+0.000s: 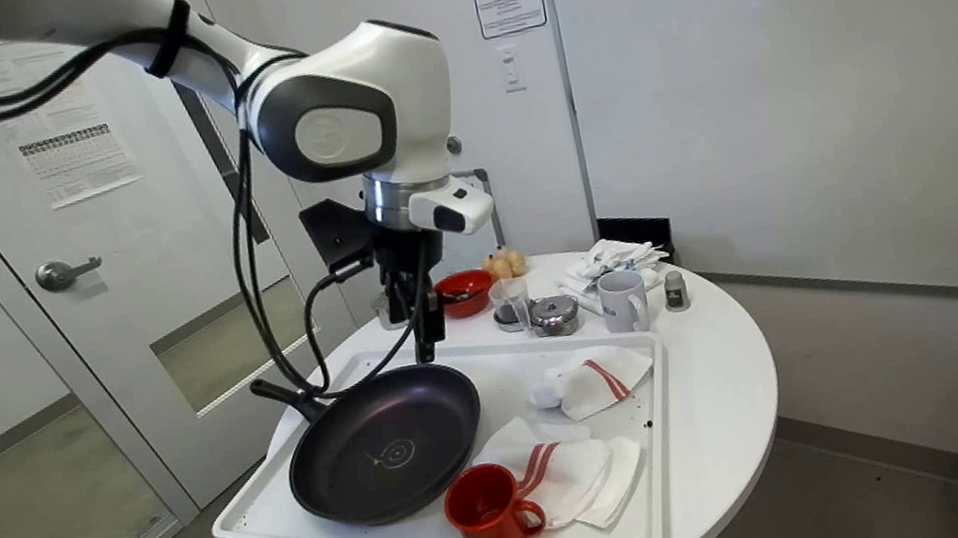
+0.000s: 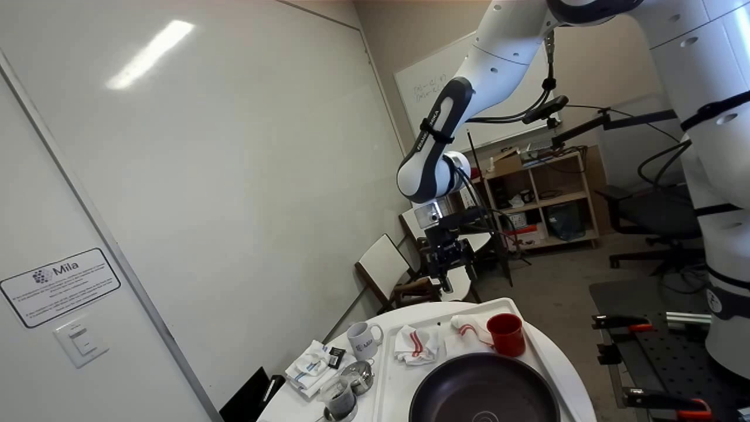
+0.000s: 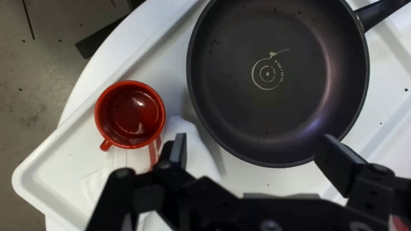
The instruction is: Move the orange cup to the top left part of the white tray
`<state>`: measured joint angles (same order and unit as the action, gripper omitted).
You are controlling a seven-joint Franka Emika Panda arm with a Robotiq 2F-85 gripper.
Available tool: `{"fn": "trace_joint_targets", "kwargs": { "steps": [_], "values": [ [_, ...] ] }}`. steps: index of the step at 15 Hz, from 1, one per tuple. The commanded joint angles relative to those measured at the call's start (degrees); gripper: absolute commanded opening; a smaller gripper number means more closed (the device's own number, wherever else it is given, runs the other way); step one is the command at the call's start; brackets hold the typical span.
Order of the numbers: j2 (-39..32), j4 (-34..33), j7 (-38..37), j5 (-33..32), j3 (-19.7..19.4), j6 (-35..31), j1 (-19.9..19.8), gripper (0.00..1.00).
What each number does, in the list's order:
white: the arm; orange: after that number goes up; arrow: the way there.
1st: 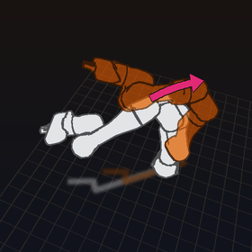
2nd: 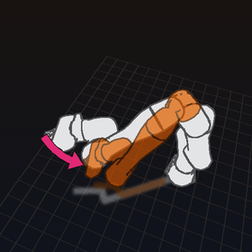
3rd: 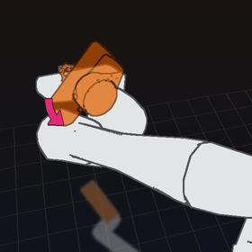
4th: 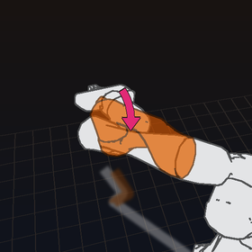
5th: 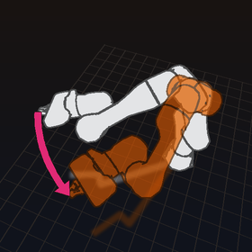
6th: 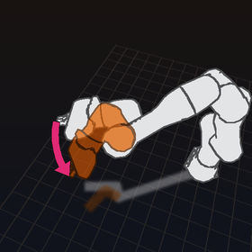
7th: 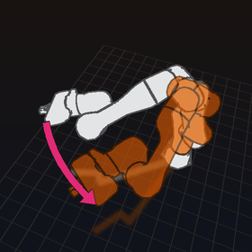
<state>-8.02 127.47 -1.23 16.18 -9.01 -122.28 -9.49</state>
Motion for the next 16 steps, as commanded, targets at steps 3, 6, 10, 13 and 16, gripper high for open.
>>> {"fn": "trace_joint_targets", "kwargs": {
  "steps": [3, 6, 10, 13, 16],
  "values": [
    [0.7, 6.2, -2.3, -1.1, -0.6, -4.6, -0.3, 1.0],
    [0.3, 9.2, -1.7, -0.5, -0.7, -6.1, -0.7, 1.0],
    [-0.1, 9.1, -1.1, -0.2, -0.5, -5.1, -0.8, 1.0],
    [-0.1, 9.2, -1.1, -0.1, -0.5, -5.2, -0.8, 1.0],
    [-0.1, 9.2, -1.1, -0.1, -0.5, -5.2, -0.9, 1.0]
  ]
}}
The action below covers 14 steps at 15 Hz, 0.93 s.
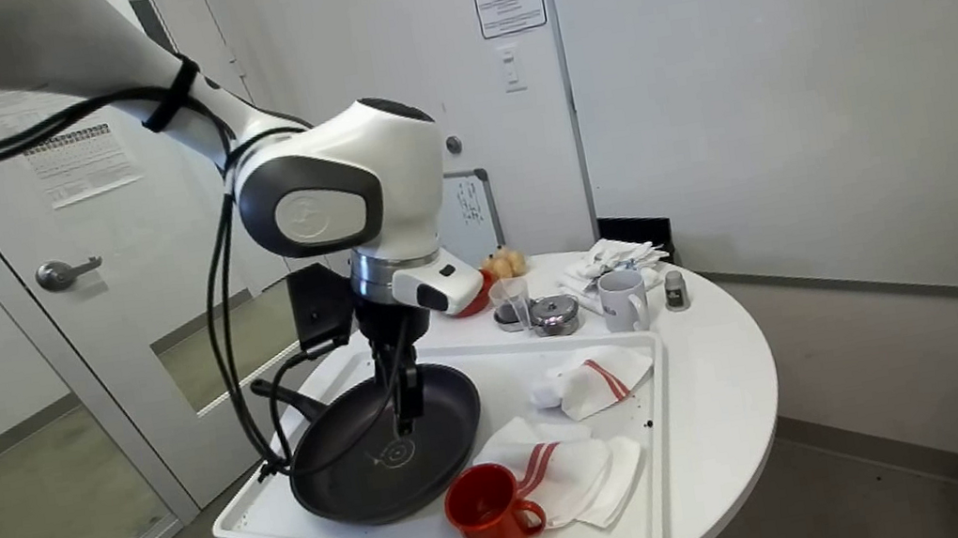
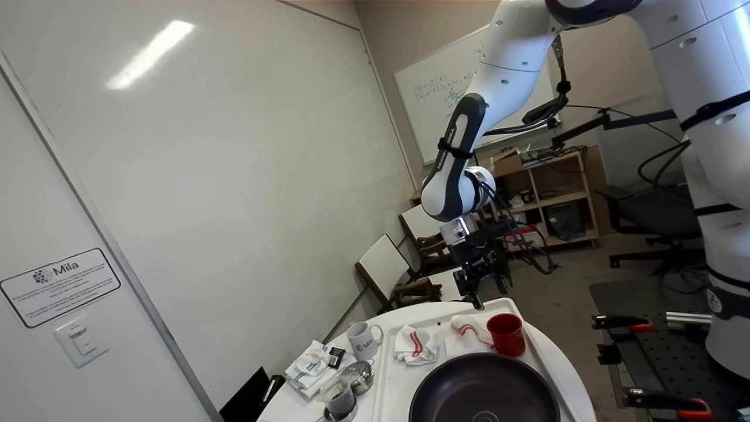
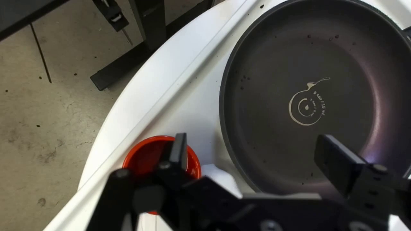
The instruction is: Move the orange cup to the top left part of the white tray
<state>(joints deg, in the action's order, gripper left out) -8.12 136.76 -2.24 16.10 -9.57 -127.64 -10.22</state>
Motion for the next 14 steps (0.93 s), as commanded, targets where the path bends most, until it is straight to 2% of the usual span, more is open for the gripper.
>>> {"fn": "trace_joint_targets", "kwargs": {
  "steps": [1, 14],
  "values": [
    [-0.3, -0.3, -0.1, -0.2, 0.0, 0.0, -0.2, 1.0],
    [-6.1, -5.9, 0.5, 1.6, -0.2, -0.3, -2.1, 1.0]
  ]
}}
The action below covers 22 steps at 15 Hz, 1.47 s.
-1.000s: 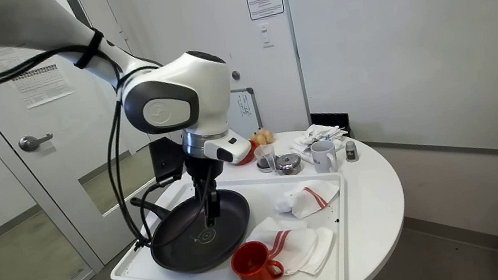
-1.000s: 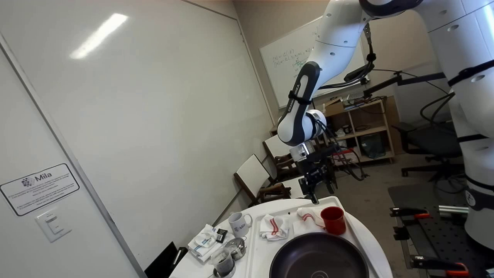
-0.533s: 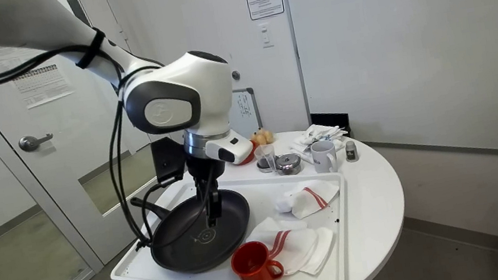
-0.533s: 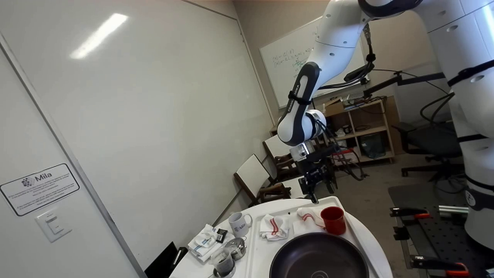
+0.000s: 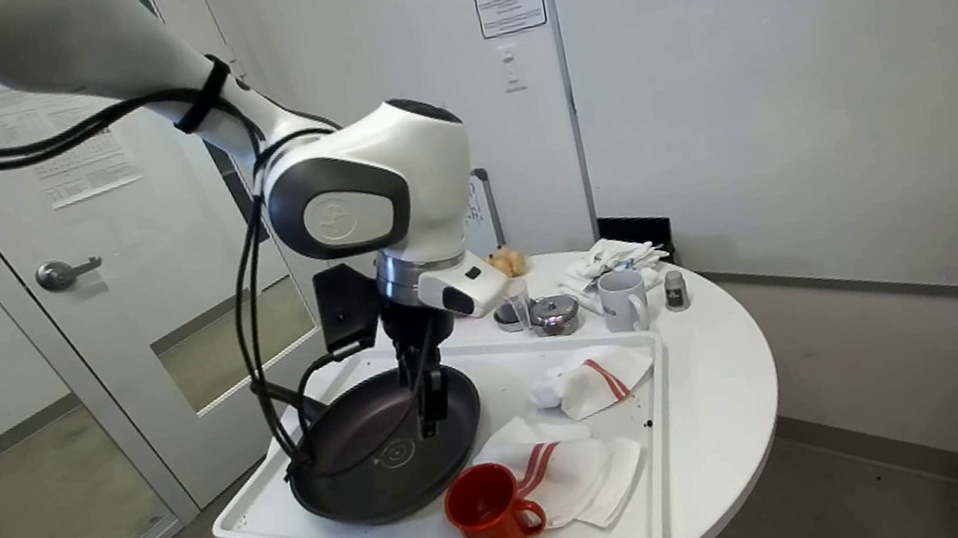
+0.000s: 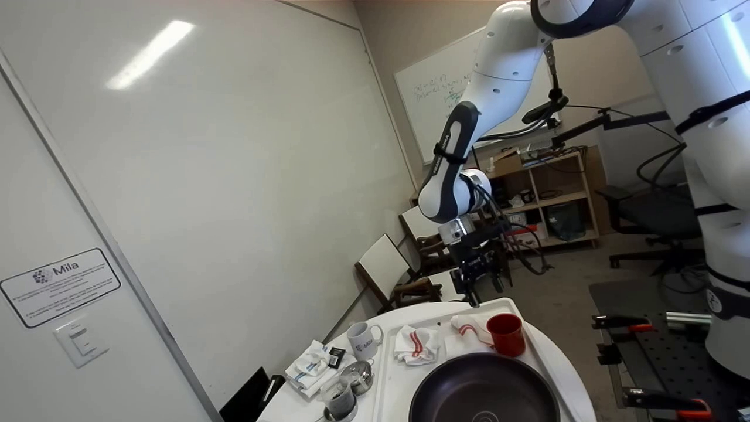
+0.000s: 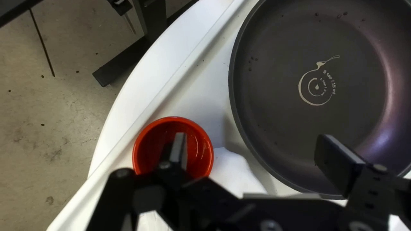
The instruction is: Move the orange cup to the top left part of the white tray
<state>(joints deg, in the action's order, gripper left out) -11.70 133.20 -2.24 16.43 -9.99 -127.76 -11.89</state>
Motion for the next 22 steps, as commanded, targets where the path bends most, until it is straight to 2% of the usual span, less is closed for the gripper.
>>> {"fn": "trace_joint_targets", "kwargs": {
  "steps": [1, 5, 13, 22],
  "values": [
    [-3.2, -2.9, 0.5, 1.5, 0.3, -0.1, -0.5, 1.0],
    [-7.0, -5.1, -0.1, 2.0, 0.5, -1.5, -0.7, 1.0],
    [-11.8, -5.2, 0.0, 4.4, 1.5, -9.7, -1.5, 1.0],
    [-14.1, -5.0, 1.2, 6.5, 2.7, -10.7, -3.4, 1.0]
  ]
}}
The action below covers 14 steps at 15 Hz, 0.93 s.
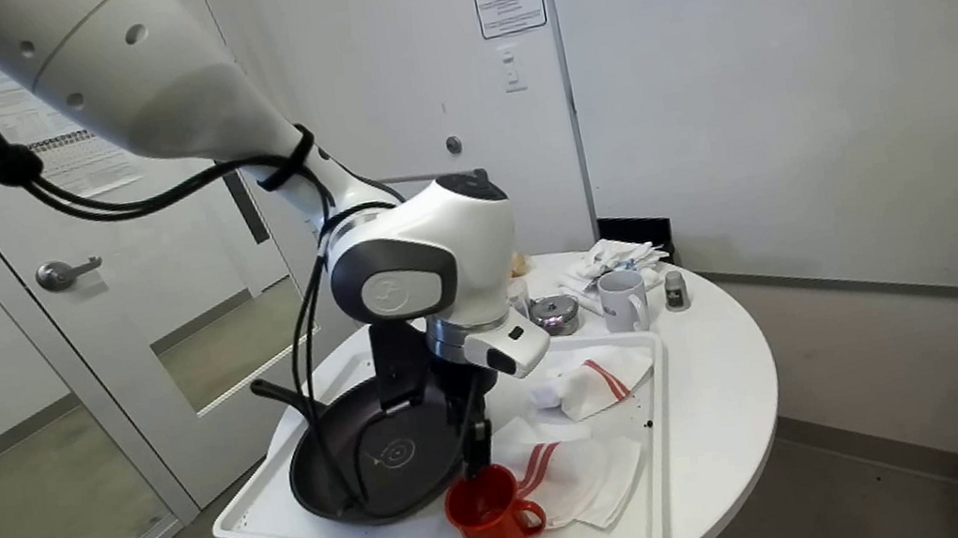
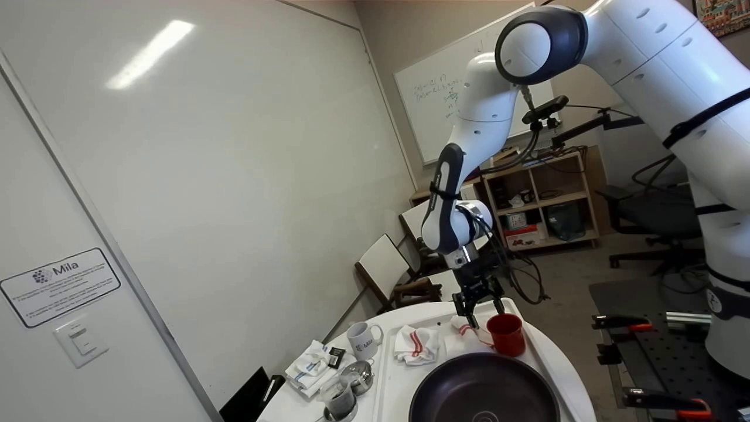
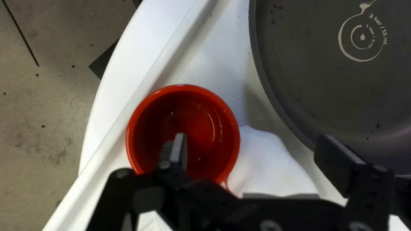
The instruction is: Move the orange cup to the top left part of the white tray
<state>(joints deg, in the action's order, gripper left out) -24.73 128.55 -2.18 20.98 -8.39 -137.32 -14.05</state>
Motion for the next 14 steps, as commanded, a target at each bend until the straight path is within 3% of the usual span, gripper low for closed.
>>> {"fn": "trace_joint_targets", "kwargs": {
  "steps": [1, 14],
  "values": [
    [-1.2, -0.3, 1.1, 2.1, 1.2, -1.2, -1.4, 1.0],
    [-6.2, -2.6, 0.5, 2.5, 2.1, -2.5, -2.5, 1.0]
  ]
}}
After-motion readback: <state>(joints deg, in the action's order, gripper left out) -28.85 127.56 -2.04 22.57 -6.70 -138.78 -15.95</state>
